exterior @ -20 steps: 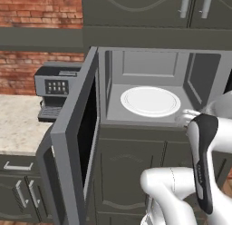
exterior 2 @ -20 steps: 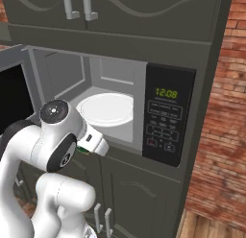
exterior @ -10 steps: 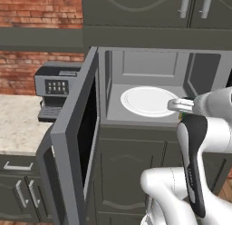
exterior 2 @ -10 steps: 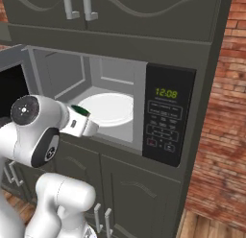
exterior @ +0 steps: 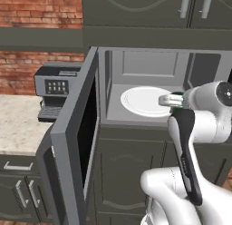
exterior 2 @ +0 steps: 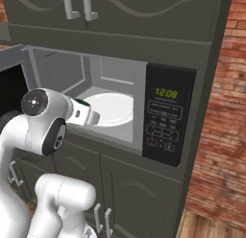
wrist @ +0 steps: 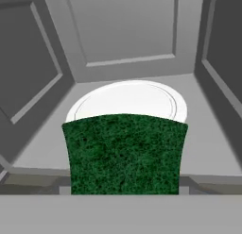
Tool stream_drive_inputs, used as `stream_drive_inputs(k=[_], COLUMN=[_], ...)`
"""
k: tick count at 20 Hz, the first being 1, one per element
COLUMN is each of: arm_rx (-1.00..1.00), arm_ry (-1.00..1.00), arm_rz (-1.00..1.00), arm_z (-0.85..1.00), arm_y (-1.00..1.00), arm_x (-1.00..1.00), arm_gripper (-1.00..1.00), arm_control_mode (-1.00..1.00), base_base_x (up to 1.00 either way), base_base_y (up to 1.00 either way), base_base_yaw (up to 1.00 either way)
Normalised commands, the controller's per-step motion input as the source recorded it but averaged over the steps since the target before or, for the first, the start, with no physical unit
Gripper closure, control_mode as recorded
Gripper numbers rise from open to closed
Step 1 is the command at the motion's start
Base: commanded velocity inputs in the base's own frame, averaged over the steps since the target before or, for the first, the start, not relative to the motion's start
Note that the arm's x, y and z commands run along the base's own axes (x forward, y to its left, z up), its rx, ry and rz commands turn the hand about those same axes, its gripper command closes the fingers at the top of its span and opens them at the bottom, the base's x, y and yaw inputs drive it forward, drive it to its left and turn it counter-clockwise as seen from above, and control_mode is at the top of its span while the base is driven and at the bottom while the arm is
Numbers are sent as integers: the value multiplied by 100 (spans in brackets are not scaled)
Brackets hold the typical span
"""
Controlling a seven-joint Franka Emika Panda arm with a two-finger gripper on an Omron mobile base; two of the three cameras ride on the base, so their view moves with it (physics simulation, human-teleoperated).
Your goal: Place the sponge inside the microwave to prepare for sanitizing.
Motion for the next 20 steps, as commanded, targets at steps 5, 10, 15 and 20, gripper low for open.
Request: stream_drive_inputs(k=[5, 10, 15, 20], arm_rx=[-4, -10, -7, -3], arm_ry=[15, 8, 6, 1], arm_rz=[18, 9, 3, 0], arm_z=[-22, -22, -20, -31], arm_y=[4, 8, 0, 0], arm_x=[45, 50, 52, 39], arm_gripper=[100, 100, 100, 100], arm_control_mode=[-100, -100, -100, -100], base_base_x=[0, 0, 0, 0], base_base_y=[0, 0, 0, 0], base_base_yaw=[0, 0, 0, 0])
